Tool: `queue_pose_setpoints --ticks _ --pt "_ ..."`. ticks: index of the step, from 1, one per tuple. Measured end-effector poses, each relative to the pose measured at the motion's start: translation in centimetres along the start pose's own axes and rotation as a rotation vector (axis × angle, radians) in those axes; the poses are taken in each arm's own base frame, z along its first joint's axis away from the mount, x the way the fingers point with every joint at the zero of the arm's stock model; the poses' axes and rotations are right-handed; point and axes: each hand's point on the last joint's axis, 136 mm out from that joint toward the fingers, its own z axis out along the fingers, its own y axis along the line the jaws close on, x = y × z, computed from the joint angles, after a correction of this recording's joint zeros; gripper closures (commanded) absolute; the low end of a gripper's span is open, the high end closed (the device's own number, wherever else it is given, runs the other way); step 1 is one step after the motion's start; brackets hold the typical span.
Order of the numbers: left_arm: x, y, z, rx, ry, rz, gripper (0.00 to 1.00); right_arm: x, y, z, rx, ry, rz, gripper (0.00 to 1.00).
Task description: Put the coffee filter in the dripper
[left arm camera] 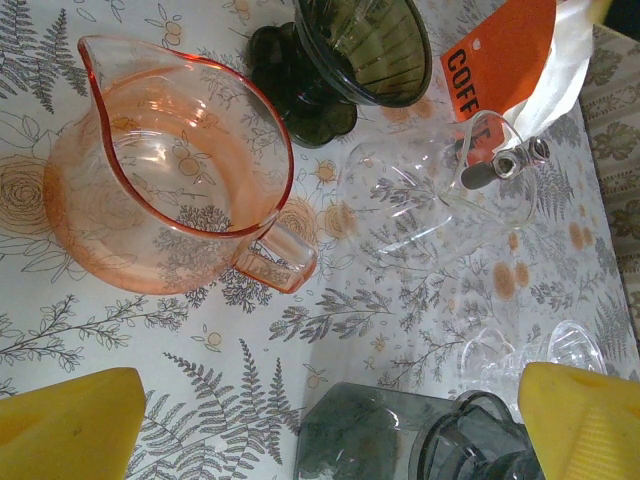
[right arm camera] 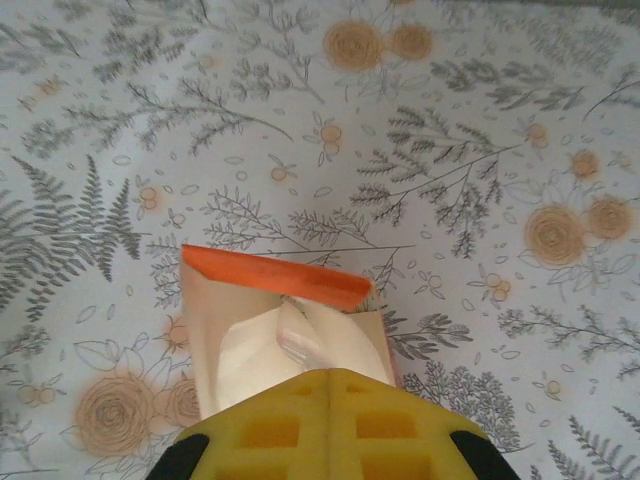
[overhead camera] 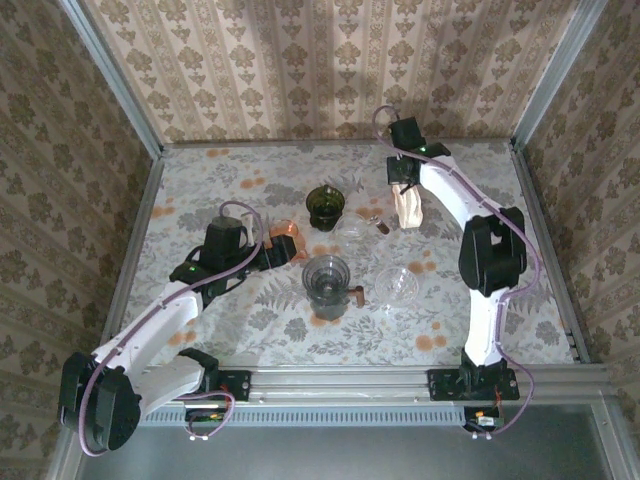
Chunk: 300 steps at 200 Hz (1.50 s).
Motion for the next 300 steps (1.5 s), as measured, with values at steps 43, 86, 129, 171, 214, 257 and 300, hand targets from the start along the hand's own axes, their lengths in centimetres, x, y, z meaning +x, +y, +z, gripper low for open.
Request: queue_pose_setpoints --ticks 43,86,129,171,214,257,300 --pt "-0.2 -0.4 -0.4 0.015 -0.01 0.005 0.02 -1.4 -0.6 -4.4 -0.023 -0.089 0.024 1.0" --pt "-0.6 -1.2 -1.3 0.045 -0.036 0.017 0.0 -1.7 -1.1 -8.6 -0.04 -0.161 0.032 1.0" --pt "-1.1 -2.3 -2.6 0.082 -0.069 0.033 0.0 -0.5 -0.5 -15.6 -0.094 -0.264 0.016 1.0" --pt "-2.0 -3.7 -4.5 0.128 -0.127 0.057 0.0 2.9 1.8 -24.4 -0.236 -0.357 -0.023 1.0" --pt "-1.4 -3.9 -5.6 0.134 -0.127 0.09 0.0 8.8 5.1 -30.7 -0.41 -0.299 -0.143 1.0" --pt "-0.9 -3.9 -6.4 0.131 -0.126 0.121 0.0 12.7 7.5 -35.4 -0.521 -0.165 -0.254 1.0" --pt "-0.9 -4.3 -6.6 0.154 -0.125 0.131 0.0 14.6 9.4 -35.1 -0.492 -0.015 -0.326 1.0"
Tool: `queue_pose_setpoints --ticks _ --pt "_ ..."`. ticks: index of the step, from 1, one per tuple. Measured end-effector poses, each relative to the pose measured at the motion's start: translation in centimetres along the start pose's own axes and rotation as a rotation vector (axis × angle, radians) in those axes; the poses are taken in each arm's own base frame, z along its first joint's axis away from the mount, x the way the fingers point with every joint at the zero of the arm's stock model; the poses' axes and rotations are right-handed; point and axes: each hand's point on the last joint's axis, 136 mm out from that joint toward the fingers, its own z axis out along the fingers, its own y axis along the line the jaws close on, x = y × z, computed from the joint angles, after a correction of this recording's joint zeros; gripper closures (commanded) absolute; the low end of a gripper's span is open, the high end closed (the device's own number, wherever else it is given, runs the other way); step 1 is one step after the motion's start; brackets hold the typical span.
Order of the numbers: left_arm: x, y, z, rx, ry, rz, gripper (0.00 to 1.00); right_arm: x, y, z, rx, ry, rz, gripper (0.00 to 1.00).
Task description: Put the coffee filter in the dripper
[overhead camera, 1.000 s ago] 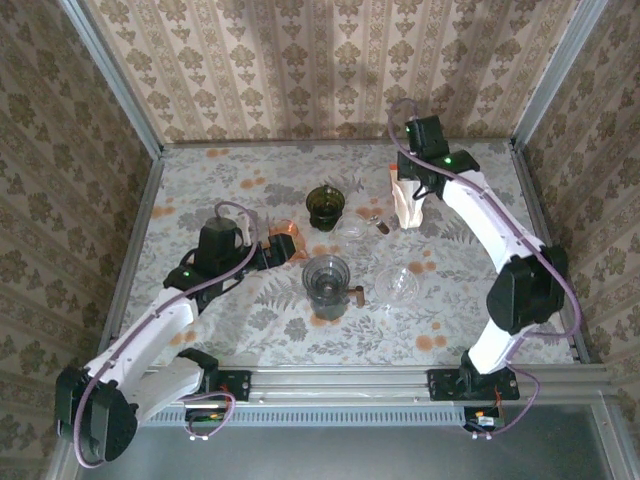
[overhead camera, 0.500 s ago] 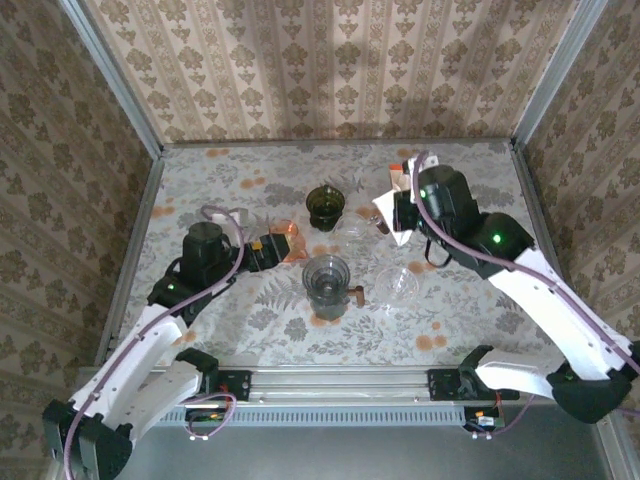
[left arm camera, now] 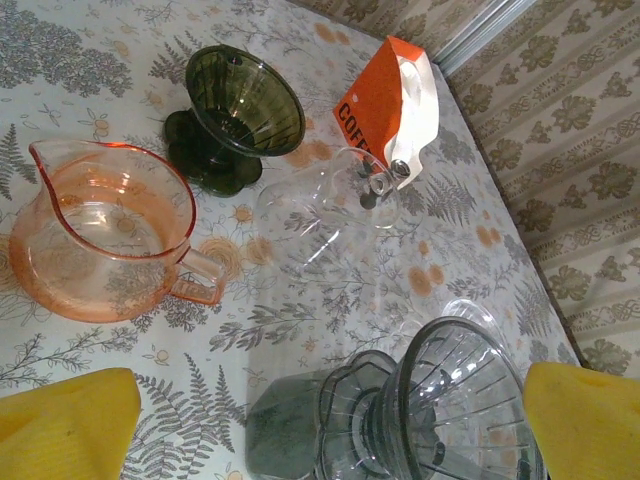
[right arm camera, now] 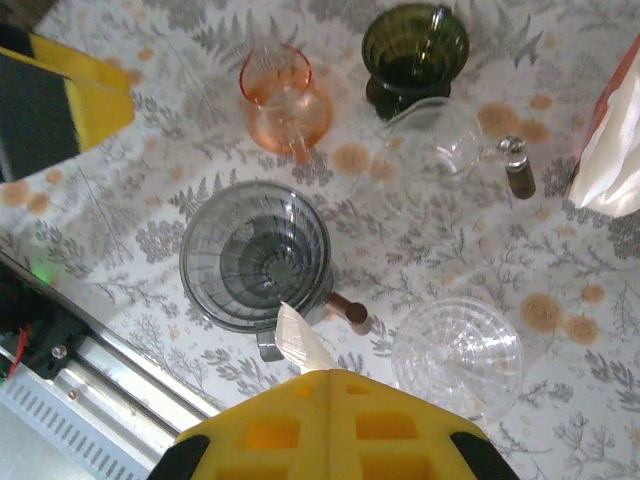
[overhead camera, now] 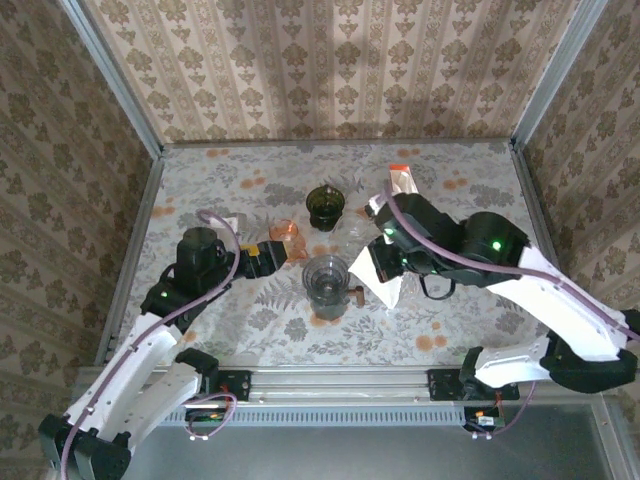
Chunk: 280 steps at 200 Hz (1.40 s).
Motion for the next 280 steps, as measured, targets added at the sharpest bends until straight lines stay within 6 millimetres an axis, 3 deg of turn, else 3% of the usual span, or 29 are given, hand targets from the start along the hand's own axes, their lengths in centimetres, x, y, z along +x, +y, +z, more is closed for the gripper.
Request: queue_pose_setpoints --ticks 50,95,166,228,280 --pt "0.7 0.0 0.1 0.013 0.016 -0.001 0.0 -0.6 2.5 3.8 0.018 0.143 -0.037 1.0" --pt "1.5 -0.5 -0.1 0.038 0.026 0.012 0.0 -1.5 3.7 5.7 0.029 0.193 -0.075 1.0" --pt "2.4 -1.3 0.1 0.071 0.046 0.032 0.0 -2.1 5.3 11.0 0.079 0.304 -0.147 1.0" --pt "3.2 -1.2 0.3 0.079 0.061 0.023 0.0 -1.2 5.7 13.5 0.1 0.365 -0.18 1.0" --pt "4.4 -3.4 0.4 0.172 0.098 0.049 0.02 0.9 5.4 15.8 0.124 0.423 -0.195 1.0"
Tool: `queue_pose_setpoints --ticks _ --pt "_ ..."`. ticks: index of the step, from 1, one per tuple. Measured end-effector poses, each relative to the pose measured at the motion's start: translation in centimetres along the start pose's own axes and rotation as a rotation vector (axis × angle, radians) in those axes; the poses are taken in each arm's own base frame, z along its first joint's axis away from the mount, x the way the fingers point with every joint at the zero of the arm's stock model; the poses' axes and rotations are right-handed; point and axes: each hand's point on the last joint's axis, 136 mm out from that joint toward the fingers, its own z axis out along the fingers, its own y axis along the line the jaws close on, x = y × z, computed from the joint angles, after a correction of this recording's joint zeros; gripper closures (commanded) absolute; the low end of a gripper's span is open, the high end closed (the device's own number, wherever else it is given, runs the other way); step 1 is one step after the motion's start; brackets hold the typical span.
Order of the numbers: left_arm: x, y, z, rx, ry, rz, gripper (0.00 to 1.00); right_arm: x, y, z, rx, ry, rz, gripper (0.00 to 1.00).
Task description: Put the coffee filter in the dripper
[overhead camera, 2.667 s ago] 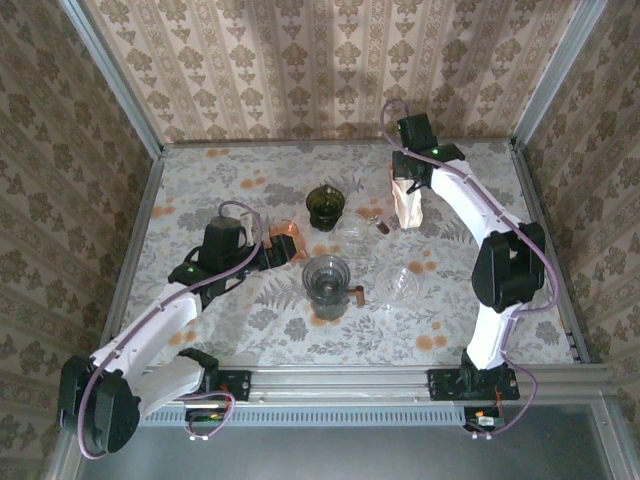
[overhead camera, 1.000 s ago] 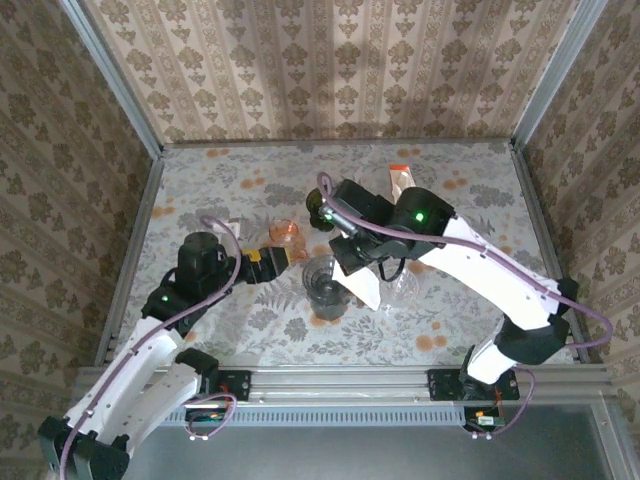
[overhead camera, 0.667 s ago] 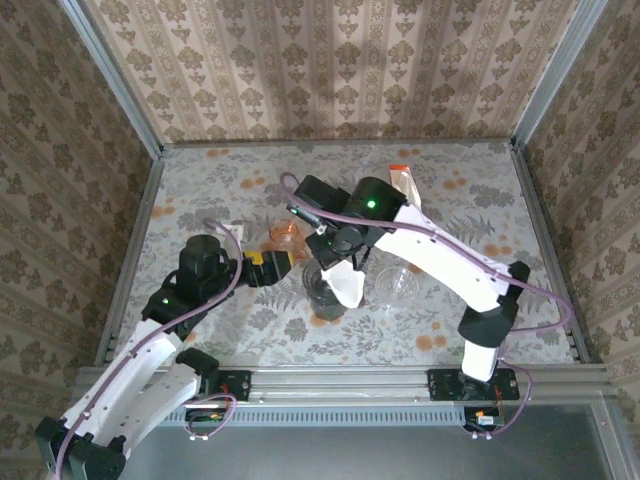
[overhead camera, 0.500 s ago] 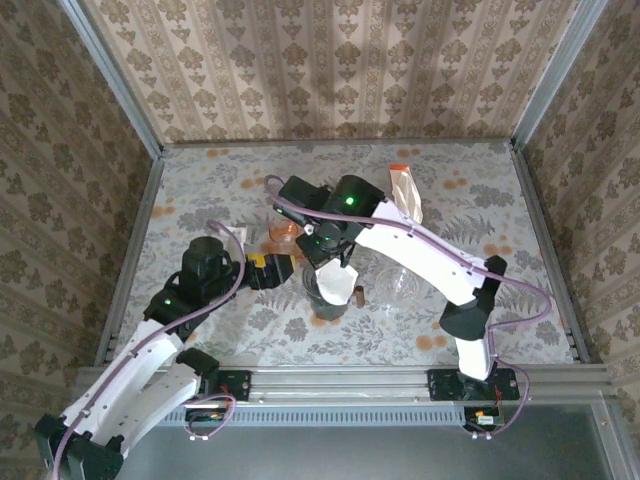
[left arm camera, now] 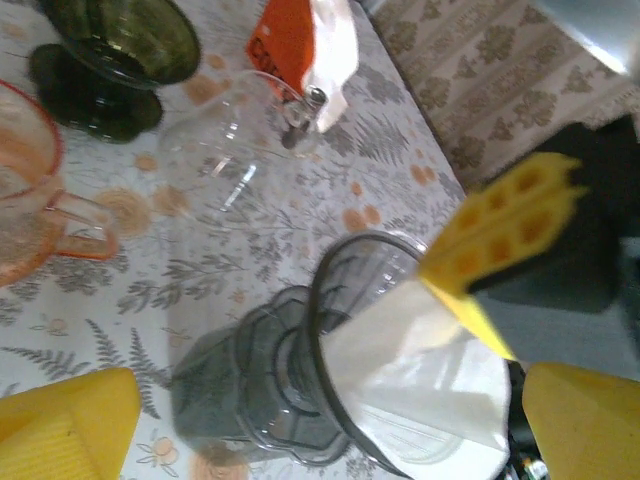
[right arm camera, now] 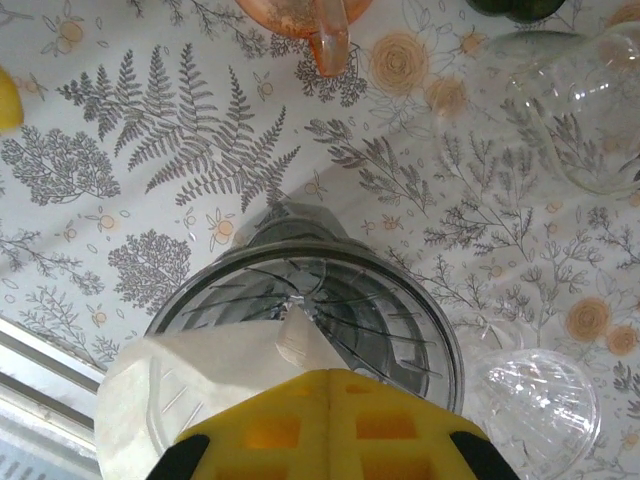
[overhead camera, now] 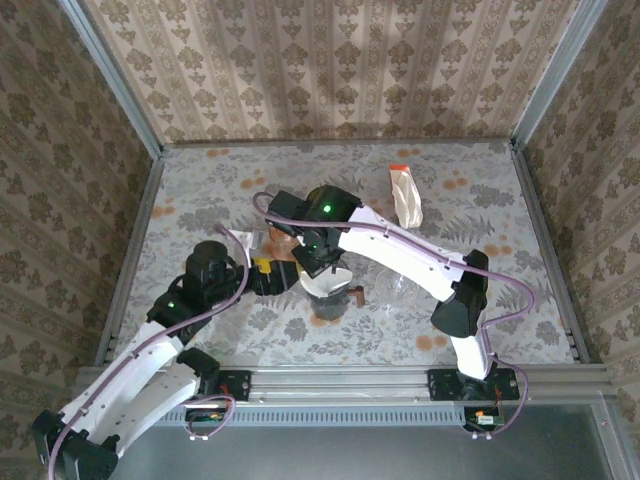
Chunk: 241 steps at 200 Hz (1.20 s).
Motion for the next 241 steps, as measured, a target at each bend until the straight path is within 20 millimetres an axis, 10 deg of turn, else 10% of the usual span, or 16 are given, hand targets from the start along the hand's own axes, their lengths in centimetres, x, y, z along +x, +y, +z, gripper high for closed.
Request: queue_pose_setpoints --ticks 29,82,144,241 --pt "1.3 -1.2 0.4 0.029 0.04 0.031 0.21 0.0 0.0 0.5 -0.002 -0.007 0.005 0.85" --pt "1.5 -0.4 0.5 -0.011 0.034 0.021 0.17 -0.3 -0.4 -1.1 -0.034 -0.109 0.058 0.44" --pt "0.9 -0.3 0.0 -0.029 0.005 0.023 0.14 0.6 -2.6 -5.4 -0.086 -0.335 0.148 0.3" --pt "0.6 0.1 1.4 -0.061 0.053 0.005 0.12 1.9 -4.3 -3.6 -0.145 -0.538 0.2 0.18"
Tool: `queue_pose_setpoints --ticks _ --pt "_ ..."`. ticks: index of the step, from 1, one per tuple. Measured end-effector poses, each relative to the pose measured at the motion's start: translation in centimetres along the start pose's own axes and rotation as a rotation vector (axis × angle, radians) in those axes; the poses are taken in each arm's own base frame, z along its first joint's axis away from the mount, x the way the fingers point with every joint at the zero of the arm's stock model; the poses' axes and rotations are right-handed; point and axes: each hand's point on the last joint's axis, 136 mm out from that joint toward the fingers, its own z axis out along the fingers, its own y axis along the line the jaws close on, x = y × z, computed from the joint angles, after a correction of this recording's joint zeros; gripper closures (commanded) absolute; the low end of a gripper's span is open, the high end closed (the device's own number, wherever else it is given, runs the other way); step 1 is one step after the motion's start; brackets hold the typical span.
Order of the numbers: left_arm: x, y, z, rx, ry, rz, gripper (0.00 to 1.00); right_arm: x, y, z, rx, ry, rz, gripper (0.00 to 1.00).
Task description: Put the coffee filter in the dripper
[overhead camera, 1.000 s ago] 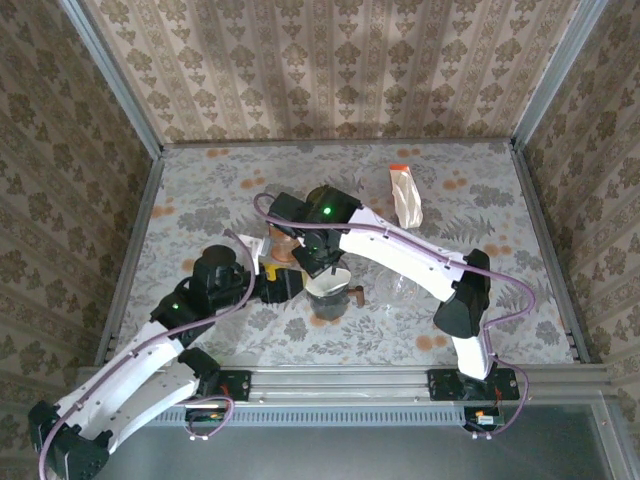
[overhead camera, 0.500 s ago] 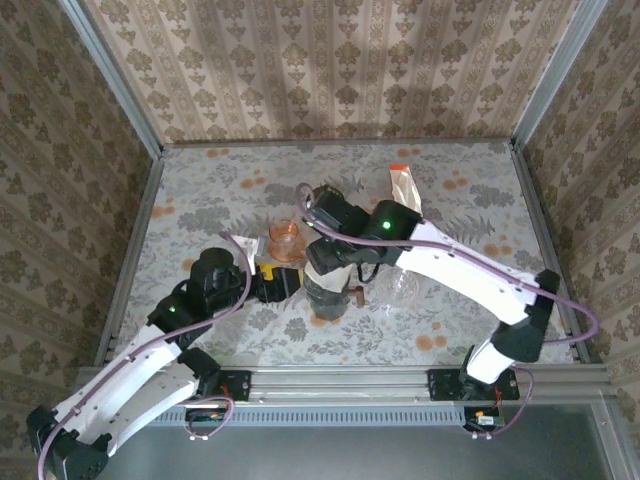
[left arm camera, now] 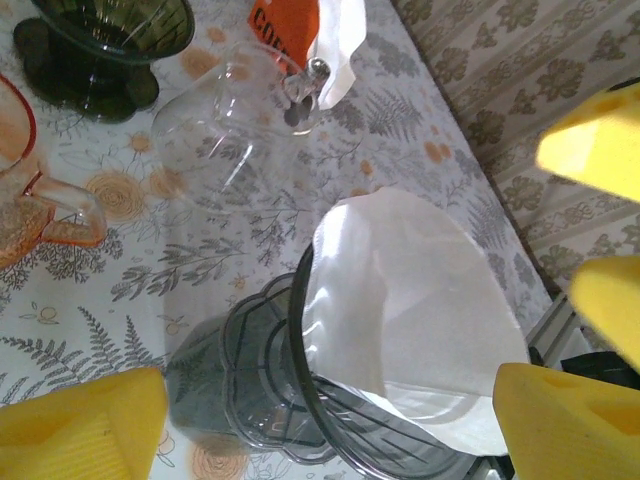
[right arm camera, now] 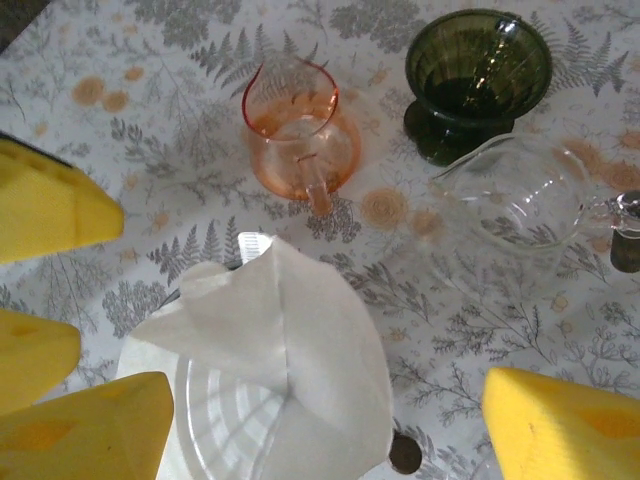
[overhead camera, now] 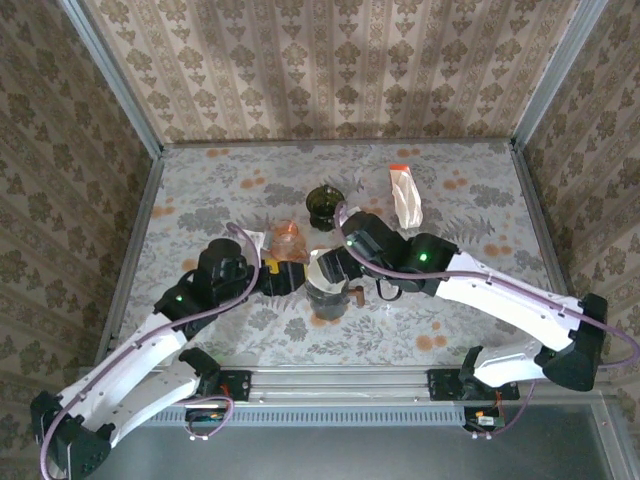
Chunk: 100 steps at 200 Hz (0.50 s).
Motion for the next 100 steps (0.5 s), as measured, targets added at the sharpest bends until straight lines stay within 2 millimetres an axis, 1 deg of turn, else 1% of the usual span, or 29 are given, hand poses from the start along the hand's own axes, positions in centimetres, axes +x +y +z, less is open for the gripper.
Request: queue_pose_setpoints --ticks 17,45,61,73,100 --pt "0.5 0.5 0.7 -0.017 0.03 -0.01 0.11 0.6 -1.3 0.5 0.008 -0.006 0.043 0.19" --pt "1.0 0.8 1.4 -0.028 0.059 -0.015 0.12 2.6 -2.8 1.9 0.03 0.032 0.084 0.2" --pt "1.1 0.8 1.5 -0.029 0.062 -0.016 0.16 3.4 -2.8 2.3 0.025 0.05 0.091 0.2" --pt "1.0 0.8 1.5 -0.03 0.061 -0.017 0.19 3.5 -2.7 2.4 0.02 0.051 0.095 0.2" --pt "1.0 0.9 1.5 -0.037 0.058 -0.023 0.2 3.7 -2.8 2.6 0.02 0.052 0.115 0.22"
